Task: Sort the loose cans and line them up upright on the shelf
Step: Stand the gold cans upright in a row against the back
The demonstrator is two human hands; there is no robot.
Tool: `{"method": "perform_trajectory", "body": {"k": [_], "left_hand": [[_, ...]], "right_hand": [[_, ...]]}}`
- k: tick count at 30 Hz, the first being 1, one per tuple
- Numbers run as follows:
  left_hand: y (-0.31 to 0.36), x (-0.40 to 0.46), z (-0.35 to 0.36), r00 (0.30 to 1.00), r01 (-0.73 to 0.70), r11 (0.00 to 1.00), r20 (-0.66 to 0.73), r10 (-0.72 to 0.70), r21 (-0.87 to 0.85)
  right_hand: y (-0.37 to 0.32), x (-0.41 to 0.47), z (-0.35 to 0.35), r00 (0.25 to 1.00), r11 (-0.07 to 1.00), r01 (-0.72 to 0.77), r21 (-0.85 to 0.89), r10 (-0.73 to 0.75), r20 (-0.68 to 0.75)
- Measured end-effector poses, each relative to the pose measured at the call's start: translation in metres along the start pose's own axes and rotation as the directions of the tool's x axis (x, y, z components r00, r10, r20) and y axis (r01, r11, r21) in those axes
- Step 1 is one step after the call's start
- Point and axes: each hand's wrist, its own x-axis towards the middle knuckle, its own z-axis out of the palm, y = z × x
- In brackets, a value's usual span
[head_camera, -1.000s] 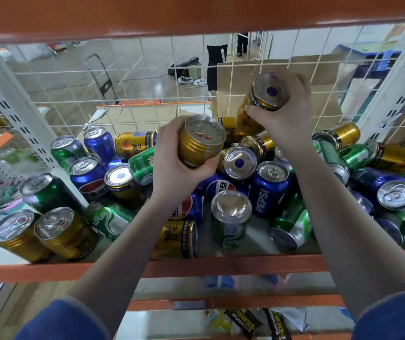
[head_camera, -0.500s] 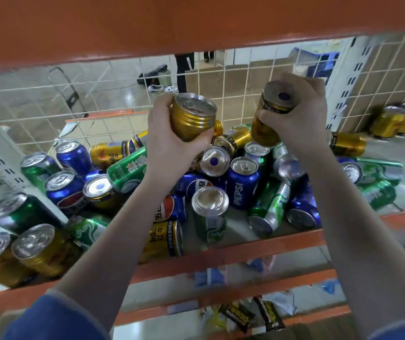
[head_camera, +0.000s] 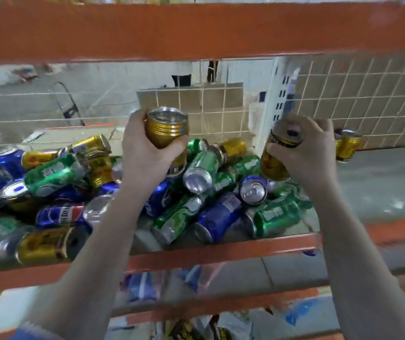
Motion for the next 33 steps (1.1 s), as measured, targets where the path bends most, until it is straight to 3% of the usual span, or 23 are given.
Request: {"method": "perform_trajectory", "body": {"k": [4,11,20,25,33], "left_hand": [[0.038,-0.023,0.076,0.991,0.069,0.988,-0.101,-0.083,-0.137],[0.092,-0.042,0.171,0.999,0.03,0.984,-0.03,-0.036,-0.173],[0.112,-0.059,0.254,0.994,0.019,0.962,0.105,0.011,-0.273],[0.122,-0.058,0.322,0.99,0.014,0.96,0.14,0.026,-0.278],[0.123,-0.073,0.479,0.985,0.105,0.962,0.162,-0.065,-0.253]], "right_hand": [[0.055,0.008,-0.064,1.0,1.0,0.017,0.007,-0.017,0.008],[0.127,-0.006,-0.124,0.994,0.989,-0.105,-0.105,0.108,0.027],[0.181,-0.035,-0.142,0.979,0.977,-0.194,-0.087,0.198,0.039],[0.236,-0.006,-0.167,0.976,0.975,-0.214,-0.055,0.216,0.023],[0.378,0.069,-0.203,0.974,0.986,-0.163,-0.024,0.165,0.156]]}}
